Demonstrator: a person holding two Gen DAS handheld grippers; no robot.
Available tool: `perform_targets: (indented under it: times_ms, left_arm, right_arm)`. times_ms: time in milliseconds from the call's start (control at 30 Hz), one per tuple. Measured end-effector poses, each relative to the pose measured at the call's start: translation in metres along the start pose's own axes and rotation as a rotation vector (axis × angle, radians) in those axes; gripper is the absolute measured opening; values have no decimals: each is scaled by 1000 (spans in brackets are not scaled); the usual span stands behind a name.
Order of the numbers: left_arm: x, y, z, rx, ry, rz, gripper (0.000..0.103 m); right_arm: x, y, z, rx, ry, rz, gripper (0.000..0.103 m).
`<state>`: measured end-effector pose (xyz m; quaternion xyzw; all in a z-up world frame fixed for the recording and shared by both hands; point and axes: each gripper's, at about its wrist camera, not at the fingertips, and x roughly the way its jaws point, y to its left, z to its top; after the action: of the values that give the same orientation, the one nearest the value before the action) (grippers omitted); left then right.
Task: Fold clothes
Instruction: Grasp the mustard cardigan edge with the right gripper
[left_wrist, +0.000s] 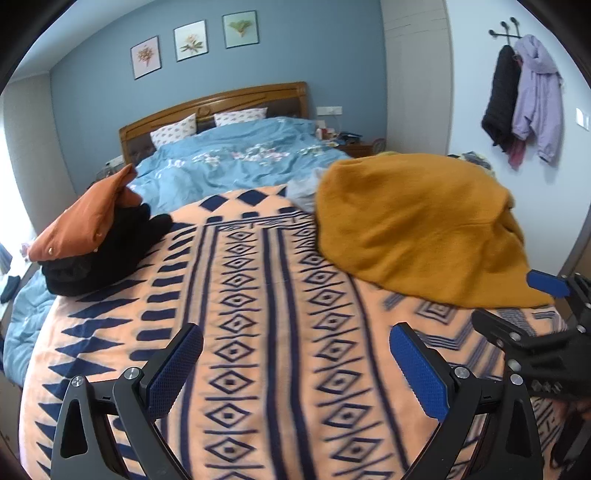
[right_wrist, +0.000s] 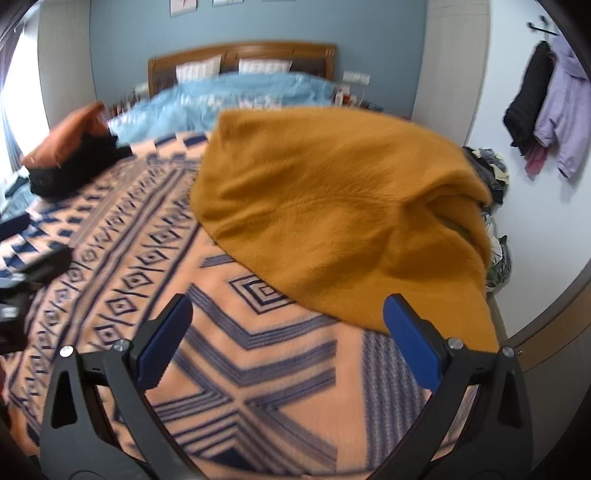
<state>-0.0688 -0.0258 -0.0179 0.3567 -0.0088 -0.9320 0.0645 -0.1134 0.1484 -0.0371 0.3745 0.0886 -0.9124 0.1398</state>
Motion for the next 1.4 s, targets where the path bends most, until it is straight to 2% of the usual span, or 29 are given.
perform_targets:
  times_ms: [267, 400, 533, 633, 667, 733, 800, 833, 933, 967, 1033, 1067, 1100, 1167, 1233, 1300, 1367, 1400]
  left_arm:
    - [14, 35, -1, -72, 18, 27, 103]
    - [24, 42, -3, -90, 38, 26, 103]
    - [34, 43, -5, -92, 61, 19, 103]
    - [37, 44, -7, -95, 70, 11, 103]
    - [38, 45, -7, -96, 72, 8, 103]
    - [40, 46, -7, -97, 71, 7, 103]
    - [41, 47, -7, -98, 71, 6, 103]
    - [42, 48, -7, -99, 71, 5, 103]
    - [44, 50, -7, -101, 70, 3, 103]
    - [45, 51, -7, -101, 70, 3, 103]
    - [46, 52, -7, -103, 69, 2, 103]
    - [47, 53, -8, -103, 69, 1, 103]
    - [48, 53, -8, -104, 69, 0, 103]
    - [49, 55, -8, -105, 68, -1, 103]
    - [51, 55, -9, -104, 72, 0, 103]
    - [53, 56, -11, -101, 78, 2, 103]
    - [54, 57, -11, -97, 79, 5, 103]
    - [55, 57, -11, -94, 78, 5, 103]
  right_arm:
    - [80, 28, 29, -131, 120, -30, 103]
    - [99, 47, 40, -195, 110, 5, 102]
    - [114, 58, 47, -248, 104, -11, 102]
    - [121, 52, 53, -231, 94, -19, 102]
    - [123, 50, 55, -230, 92, -28, 98]
    - [124, 45, 58, -224, 87, -46, 74]
    - [123, 41, 59, -238, 106, -79, 20]
    - [122, 38, 60, -238, 112, -97, 16]
    - [98, 23, 62, -184, 33, -82, 17]
    - [88, 18, 63, -173, -9, -101, 17]
    - [82, 19, 62, -192, -30, -92, 21]
    - [82, 22, 61, -211, -33, -78, 30]
    - [86, 28, 59, -252, -27, -108, 44]
    - [97, 42, 56, -330, -3, -145, 54]
    - [110, 54, 53, -395, 26, -162, 54]
    - [120, 62, 52, -443, 23, -218, 54]
    - [125, 62, 51, -469, 8, -234, 54]
    - [124, 60, 53, -462, 13, -233, 44]
